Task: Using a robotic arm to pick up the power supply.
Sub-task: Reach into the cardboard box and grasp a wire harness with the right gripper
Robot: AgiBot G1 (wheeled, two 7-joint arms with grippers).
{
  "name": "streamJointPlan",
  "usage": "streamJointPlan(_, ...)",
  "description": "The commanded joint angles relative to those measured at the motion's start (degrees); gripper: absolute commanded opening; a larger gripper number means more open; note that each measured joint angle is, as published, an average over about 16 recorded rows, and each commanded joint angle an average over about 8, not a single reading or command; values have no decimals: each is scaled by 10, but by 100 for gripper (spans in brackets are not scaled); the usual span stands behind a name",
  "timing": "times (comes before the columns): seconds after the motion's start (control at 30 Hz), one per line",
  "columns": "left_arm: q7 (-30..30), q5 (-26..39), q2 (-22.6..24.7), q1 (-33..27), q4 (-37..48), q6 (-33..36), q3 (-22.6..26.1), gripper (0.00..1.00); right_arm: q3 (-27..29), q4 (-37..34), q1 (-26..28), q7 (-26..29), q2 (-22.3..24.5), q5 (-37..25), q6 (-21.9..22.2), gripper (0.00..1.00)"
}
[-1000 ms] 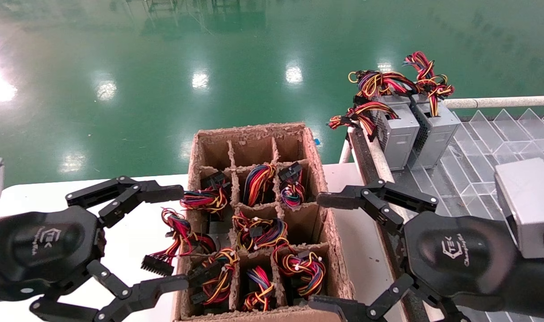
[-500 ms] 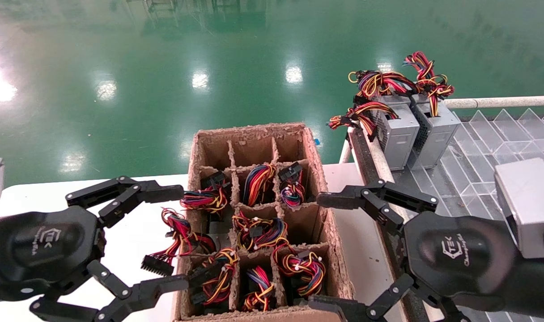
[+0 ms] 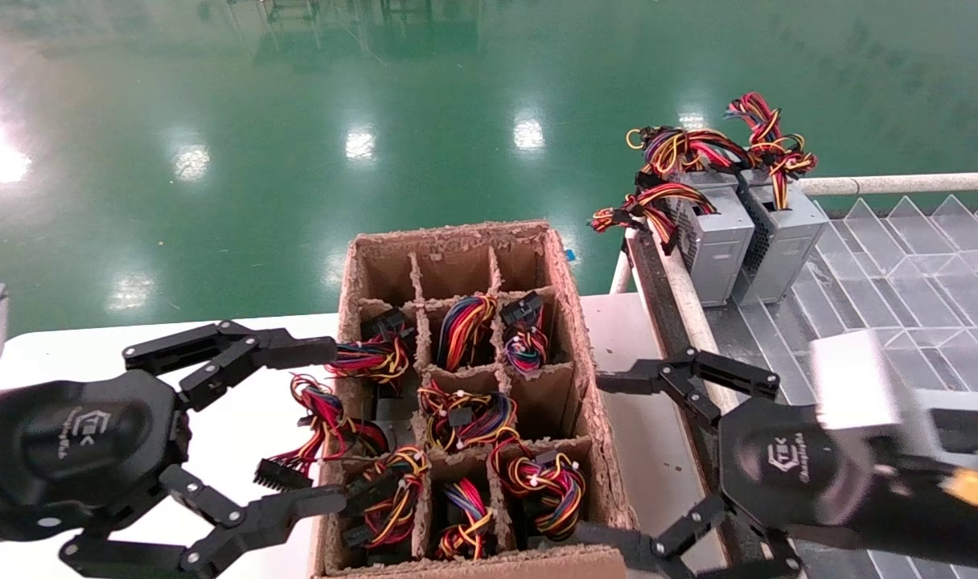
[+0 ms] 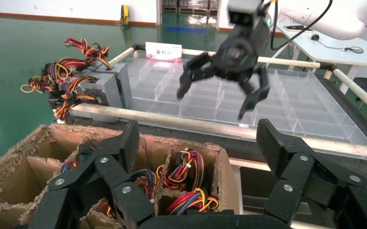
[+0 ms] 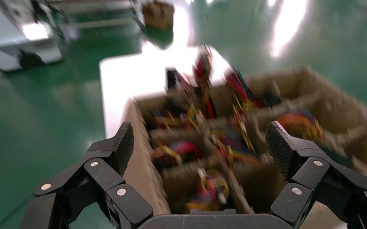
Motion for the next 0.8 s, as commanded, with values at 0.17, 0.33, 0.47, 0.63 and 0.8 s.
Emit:
streamJointPlan(0.17,0,0,0,0,0,0,0,0,-16,0,-9,16,-9,-37,31,38)
streamJointPlan(0.33,0,0,0,0,0,0,0,0,-29,-1,-18,25,-19,-58,46,0)
streamJointPlan(0.47,0,0,0,0,0,0,0,0,-38,1,-24,31,-27,-70,54,0)
streamJointPlan(0.63,0,0,0,0,0,0,0,0,-46,1,-27,39,-36,-79,63,0)
streamJointPlan(0.8,0,0,0,0,0,0,0,0,-45,-9,-36,40,-42,-81,77,0)
